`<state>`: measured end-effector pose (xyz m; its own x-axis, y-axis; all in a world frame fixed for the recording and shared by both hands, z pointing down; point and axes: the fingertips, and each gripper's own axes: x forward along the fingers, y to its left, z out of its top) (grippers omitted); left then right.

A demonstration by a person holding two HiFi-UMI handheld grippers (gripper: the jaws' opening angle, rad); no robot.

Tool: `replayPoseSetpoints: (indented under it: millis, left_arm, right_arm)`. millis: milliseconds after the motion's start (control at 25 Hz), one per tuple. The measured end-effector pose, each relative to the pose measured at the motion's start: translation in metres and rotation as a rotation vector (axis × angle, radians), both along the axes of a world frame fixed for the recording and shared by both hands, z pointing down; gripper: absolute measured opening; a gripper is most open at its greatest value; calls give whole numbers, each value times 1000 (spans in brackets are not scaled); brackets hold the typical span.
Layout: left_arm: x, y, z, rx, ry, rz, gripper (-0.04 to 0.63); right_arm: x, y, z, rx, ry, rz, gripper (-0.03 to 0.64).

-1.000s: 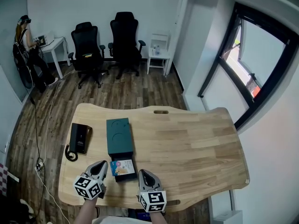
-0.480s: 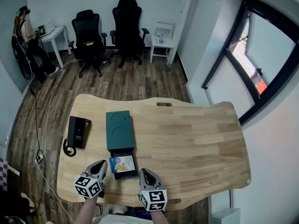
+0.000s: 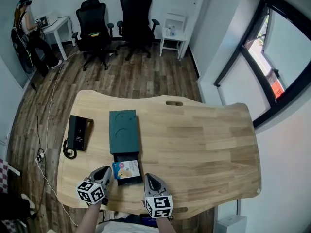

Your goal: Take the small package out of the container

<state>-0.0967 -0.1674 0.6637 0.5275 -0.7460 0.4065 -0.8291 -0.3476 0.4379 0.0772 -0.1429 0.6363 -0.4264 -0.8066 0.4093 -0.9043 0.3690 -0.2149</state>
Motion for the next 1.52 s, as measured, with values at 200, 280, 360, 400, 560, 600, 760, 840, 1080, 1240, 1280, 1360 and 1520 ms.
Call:
replayPoseSetpoints:
  millis: [200, 280, 360, 400, 560, 600, 760, 840, 1080, 1240, 1280, 1360, 1520]
  left_arm:
    - [3, 0, 18, -71, 49, -15, 82]
    - [3, 0, 27, -107, 68, -23, 135]
    - [4, 1, 35, -136, 71, -22, 158]
    - [4, 1, 38, -147, 72, -24, 166]
    - [6, 0, 50, -183, 92, -44, 186]
    - [7, 0, 53, -194, 102, -45, 187]
    - [13, -1, 62, -238, 147, -31, 187]
    - [14, -1, 66, -258, 162, -23, 187]
    - [16, -5, 69, -286, 199, -20, 186]
    - [19, -6, 70, -308, 217, -6, 185]
    - [20, -6, 70, -312, 225, -3, 183]
    - [20, -5, 69, -314, 235, 3, 170]
    - [17, -4, 65, -310, 244, 10, 138]
  right_arm:
    - [-8, -8, 10, -19, -3, -32, 3]
    - [-9, -10, 14, -25, -1, -42, 3]
    - [-9, -11, 18, -31, 0, -45, 3]
    - [-8, -12, 19, -33, 1, -45, 3]
    - [-3, -16, 24, -41, 5, -40, 4]
    - [-2, -17, 25, -44, 5, -39, 3]
    - [0, -20, 31, -59, 6, -39, 3]
    - [0, -22, 33, -66, 6, -41, 3]
    - [-4, -29, 36, -70, 10, -58, 3]
    - [-2, -31, 38, -77, 15, -55, 3]
    - [-1, -32, 38, -77, 15, -54, 3]
    - [-1, -32, 38, -77, 16, -52, 3]
    - [-4, -33, 36, -71, 15, -55, 3]
